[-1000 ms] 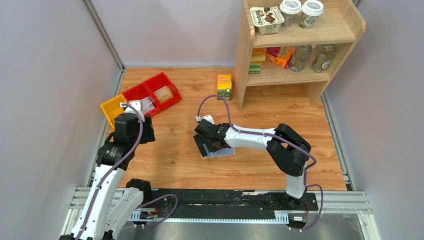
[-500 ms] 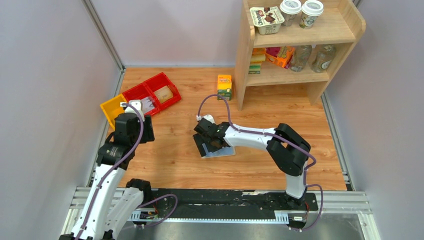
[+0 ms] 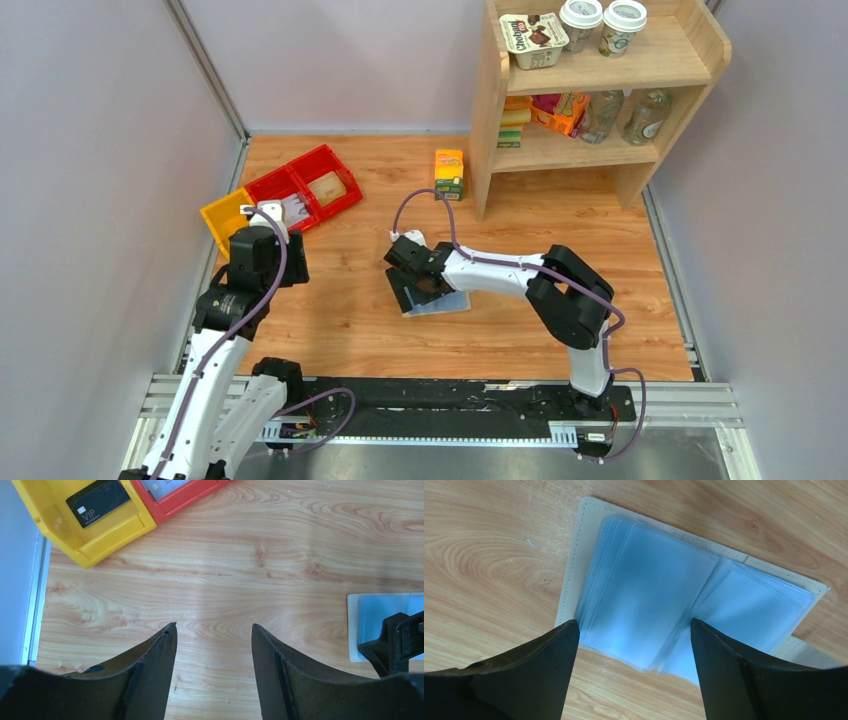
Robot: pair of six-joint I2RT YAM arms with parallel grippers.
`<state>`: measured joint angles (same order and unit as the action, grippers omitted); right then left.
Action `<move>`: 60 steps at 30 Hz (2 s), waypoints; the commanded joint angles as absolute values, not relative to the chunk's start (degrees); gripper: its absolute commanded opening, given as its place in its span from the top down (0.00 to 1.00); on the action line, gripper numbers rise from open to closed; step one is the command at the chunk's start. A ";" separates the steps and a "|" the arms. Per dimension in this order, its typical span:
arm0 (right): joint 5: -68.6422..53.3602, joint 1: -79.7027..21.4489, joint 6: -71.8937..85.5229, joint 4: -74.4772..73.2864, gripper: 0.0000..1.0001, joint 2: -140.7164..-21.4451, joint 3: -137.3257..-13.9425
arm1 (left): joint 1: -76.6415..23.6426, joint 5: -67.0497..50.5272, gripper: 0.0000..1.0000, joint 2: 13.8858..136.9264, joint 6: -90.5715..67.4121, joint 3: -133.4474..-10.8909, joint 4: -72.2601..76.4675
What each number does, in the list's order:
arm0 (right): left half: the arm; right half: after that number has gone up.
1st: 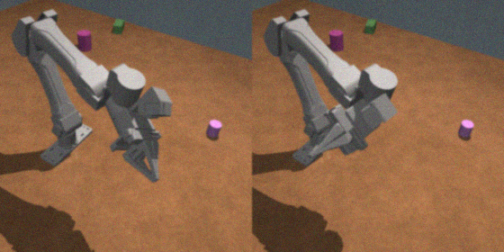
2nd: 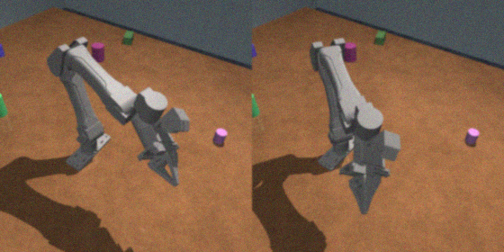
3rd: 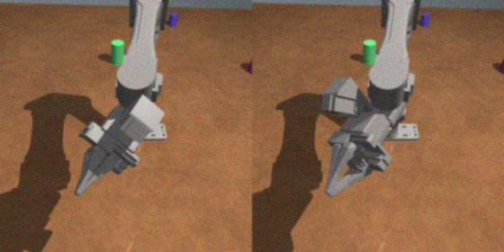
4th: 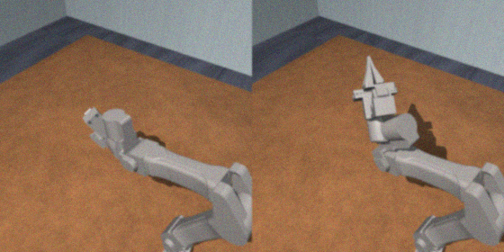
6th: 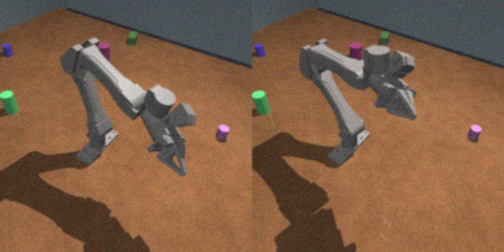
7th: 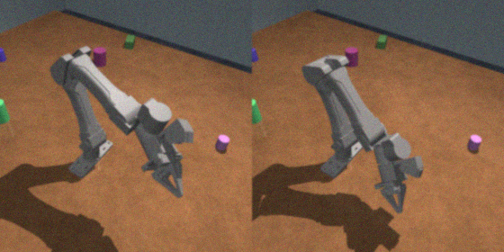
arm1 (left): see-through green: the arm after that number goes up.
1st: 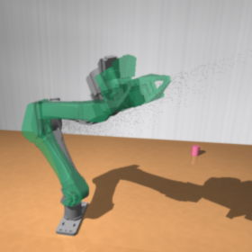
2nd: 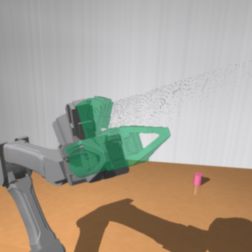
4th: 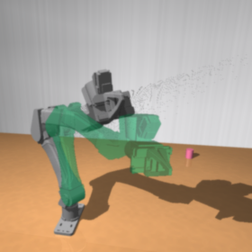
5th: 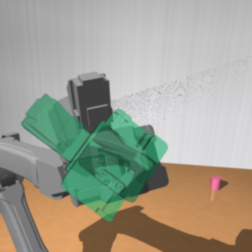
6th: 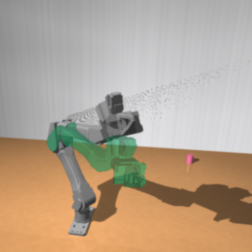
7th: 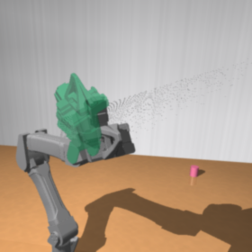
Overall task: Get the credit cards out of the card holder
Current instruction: Reset both arms
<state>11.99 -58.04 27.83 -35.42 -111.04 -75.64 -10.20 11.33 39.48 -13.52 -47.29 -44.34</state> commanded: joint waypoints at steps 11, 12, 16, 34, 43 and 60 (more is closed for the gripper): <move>9.41 -52.12 32.08 -33.05 0.46 -109.17 -66.45 | -10.11 12.22 0.36 39.55 -12.22 -47.20 -43.15; 9.14 -52.12 31.82 -32.52 0.46 -108.55 -66.18 | -10.02 12.22 0.35 39.55 -12.30 -47.20 -43.15; 9.22 -52.12 30.24 -30.68 0.40 -104.16 -64.95 | -10.02 12.39 0.35 39.29 -12.30 -47.20 -43.24; 22.40 -30.69 29.44 -33.92 0.00 -63.05 -53.88 | -10.02 18.36 0.28 28.75 -14.15 -46.50 -42.98; 39.11 -26.46 23.74 -41.13 0.00 -31.75 -50.28 | -10.02 26.01 0.10 10.74 -15.38 -43.34 -40.09; 45.35 -26.45 10.90 -28.92 0.00 -0.26 -38.06 | -10.11 31.90 0.10 -2.11 -15.47 -41.75 -38.59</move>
<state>43.90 -26.44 13.30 -34.46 -2.61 -40.07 -10.20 30.98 0.47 -16.01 -41.67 -40.23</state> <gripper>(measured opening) 0.998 0.900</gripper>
